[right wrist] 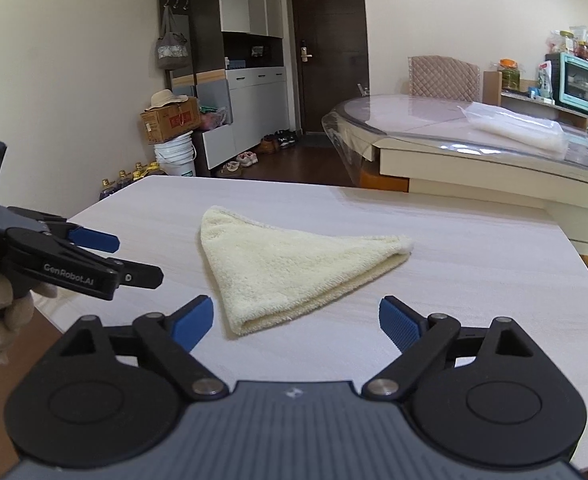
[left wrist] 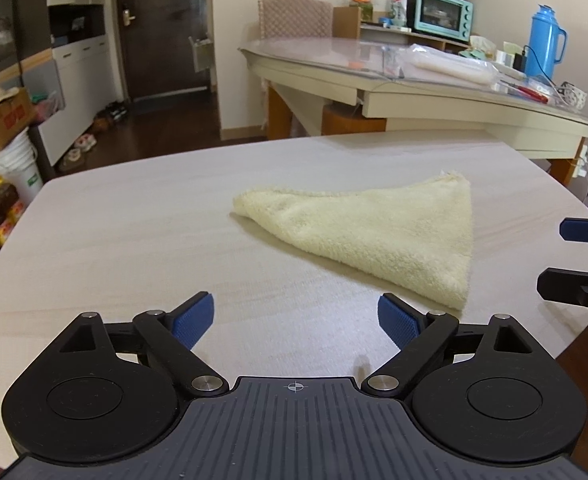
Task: Fold towel
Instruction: 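Withdraw both grippers from the small folded towel triangle, then grasp a corner of the folded towel with the right gripper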
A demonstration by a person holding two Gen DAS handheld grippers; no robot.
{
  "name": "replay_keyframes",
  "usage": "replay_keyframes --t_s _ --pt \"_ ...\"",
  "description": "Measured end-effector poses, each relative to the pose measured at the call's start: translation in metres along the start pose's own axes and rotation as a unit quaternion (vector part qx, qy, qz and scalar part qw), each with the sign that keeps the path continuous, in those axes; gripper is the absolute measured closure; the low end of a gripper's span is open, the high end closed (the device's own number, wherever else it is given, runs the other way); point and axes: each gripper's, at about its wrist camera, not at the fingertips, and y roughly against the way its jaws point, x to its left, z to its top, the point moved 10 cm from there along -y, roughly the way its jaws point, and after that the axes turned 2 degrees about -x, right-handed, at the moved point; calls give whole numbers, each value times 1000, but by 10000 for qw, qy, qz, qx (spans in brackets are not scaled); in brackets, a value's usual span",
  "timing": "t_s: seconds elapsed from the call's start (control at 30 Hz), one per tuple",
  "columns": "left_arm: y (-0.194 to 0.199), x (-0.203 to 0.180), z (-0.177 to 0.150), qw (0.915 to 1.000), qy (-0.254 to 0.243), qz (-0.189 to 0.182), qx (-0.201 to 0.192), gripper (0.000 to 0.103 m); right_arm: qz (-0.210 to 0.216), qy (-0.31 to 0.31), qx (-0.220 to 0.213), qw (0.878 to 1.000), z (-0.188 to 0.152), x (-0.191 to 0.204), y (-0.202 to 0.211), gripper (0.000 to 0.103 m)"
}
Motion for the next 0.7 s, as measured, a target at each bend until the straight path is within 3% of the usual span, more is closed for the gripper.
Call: replay_keyframes --t_s 0.2,0.47,0.7 --pt "-5 -2 5 9999 -122 63 -37 10 -10 -311 -29 9995 14 -19 -15 16" --pt "-17 0 11 9998 -119 148 -61 10 69 -1088 136 9939 36 -58 -70 43" --pt "-21 5 21 9997 -85 173 -159 10 70 -1454 464 9883 31 -76 -110 48"
